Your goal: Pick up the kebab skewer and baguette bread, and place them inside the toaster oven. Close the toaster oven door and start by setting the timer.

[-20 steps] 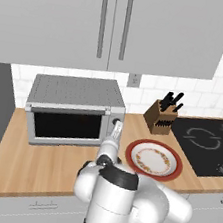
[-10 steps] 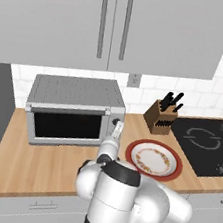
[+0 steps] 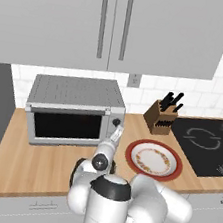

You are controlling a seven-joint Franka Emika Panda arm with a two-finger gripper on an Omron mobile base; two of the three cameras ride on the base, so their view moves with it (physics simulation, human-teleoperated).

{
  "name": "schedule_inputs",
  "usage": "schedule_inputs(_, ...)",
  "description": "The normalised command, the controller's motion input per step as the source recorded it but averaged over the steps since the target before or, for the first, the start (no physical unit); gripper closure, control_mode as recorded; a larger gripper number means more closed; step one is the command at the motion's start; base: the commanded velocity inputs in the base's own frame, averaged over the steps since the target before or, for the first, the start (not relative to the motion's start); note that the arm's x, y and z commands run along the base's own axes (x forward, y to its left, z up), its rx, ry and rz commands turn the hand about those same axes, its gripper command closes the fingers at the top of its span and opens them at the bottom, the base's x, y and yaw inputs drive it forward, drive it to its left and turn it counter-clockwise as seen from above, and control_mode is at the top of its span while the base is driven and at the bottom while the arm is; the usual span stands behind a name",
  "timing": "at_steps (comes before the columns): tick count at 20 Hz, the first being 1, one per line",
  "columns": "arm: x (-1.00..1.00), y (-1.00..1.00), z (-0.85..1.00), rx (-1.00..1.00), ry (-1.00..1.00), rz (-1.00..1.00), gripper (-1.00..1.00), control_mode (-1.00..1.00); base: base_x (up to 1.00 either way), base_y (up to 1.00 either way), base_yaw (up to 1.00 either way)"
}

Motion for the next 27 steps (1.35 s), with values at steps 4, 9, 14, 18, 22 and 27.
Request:
schedule_inputs(4, 0.19, 0.0, -0.61, 0.41, -0.01, -0.21, 1.0, -1.0, 0.0, 0.0, 0.0)
schedule_inputs(9, 0.4, 0.0, -0.26, 0.37, 0.0, -0.19, 1.0, -1.0, 0.0, 0.0, 0.0)
schedule_inputs(14, 0.25, 0.0, -0.26, 0.39, 0.0, -0.18, 1.0, -1.0, 0.0, 0.0, 0.0)
schedule_inputs(18, 0.24, 0.0, -0.19, 0.4, 0.0, -0.17, 1.0, -1.0, 0.0, 0.0, 0.0)
schedule_inputs(22, 0.14, 0.0, -0.19, 0.39, 0.0, -0.15, 1.0, -1.0, 0.0, 0.0, 0.0)
schedule_inputs(27, 0.15, 0.0, -0.23, 0.39, -0.04, -0.13, 1.0, -1.0, 0.0, 0.0, 0.0)
